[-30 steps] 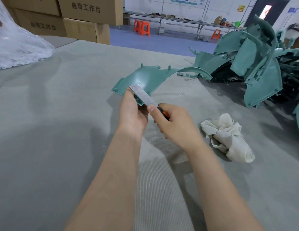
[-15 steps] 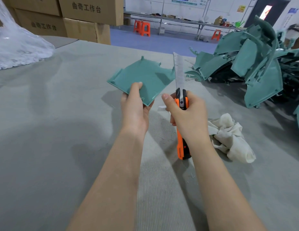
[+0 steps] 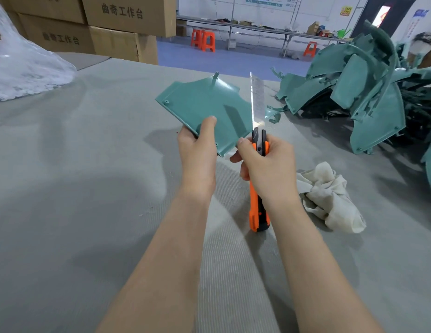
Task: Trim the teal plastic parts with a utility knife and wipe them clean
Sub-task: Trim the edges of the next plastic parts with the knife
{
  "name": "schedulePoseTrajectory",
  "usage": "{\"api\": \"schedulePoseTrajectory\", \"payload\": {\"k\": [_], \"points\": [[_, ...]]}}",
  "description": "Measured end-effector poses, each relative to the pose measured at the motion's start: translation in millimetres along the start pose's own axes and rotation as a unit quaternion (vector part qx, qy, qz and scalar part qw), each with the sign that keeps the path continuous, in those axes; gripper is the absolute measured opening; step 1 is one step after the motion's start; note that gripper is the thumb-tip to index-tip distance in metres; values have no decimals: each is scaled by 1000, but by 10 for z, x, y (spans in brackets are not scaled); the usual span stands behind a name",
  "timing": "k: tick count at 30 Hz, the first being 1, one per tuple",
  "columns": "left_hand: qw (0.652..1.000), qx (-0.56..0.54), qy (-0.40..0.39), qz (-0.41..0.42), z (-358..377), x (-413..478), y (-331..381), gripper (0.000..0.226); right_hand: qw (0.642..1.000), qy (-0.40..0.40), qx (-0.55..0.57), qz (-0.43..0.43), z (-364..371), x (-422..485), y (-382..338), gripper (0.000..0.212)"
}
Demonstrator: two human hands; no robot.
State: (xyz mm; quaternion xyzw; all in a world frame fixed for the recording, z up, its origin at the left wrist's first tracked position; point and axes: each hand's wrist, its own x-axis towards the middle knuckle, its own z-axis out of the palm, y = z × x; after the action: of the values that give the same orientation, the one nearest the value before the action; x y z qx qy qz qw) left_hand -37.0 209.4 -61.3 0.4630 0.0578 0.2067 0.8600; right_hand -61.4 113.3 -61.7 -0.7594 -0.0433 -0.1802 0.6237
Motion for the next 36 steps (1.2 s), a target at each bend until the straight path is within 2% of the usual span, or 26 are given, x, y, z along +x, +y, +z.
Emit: {"api": "schedulePoseTrajectory", "payload": {"k": [6, 11, 13, 21, 29, 36], "points": [[995, -78, 30, -54, -26, 29, 44, 12, 999, 27, -3, 26, -118, 68, 33, 16], [989, -115, 40, -87, -29, 15, 68, 10, 990, 51, -118, -53, -107, 50, 58, 54], [987, -124, 39, -96, -27, 10, 78, 8, 987, 41, -138, -66, -82, 36, 48, 62], [982, -140, 4, -127, -12, -2, 104, 25, 981, 9, -178, -79, -52, 15, 54, 61], [972, -176, -1, -157, -24, -7, 91, 8, 975, -23, -192, -107, -12, -7, 57, 59], [972, -171, -1, -162, -17, 9, 51, 9, 965, -71, -221, -125, 25, -33, 60, 56]]}}
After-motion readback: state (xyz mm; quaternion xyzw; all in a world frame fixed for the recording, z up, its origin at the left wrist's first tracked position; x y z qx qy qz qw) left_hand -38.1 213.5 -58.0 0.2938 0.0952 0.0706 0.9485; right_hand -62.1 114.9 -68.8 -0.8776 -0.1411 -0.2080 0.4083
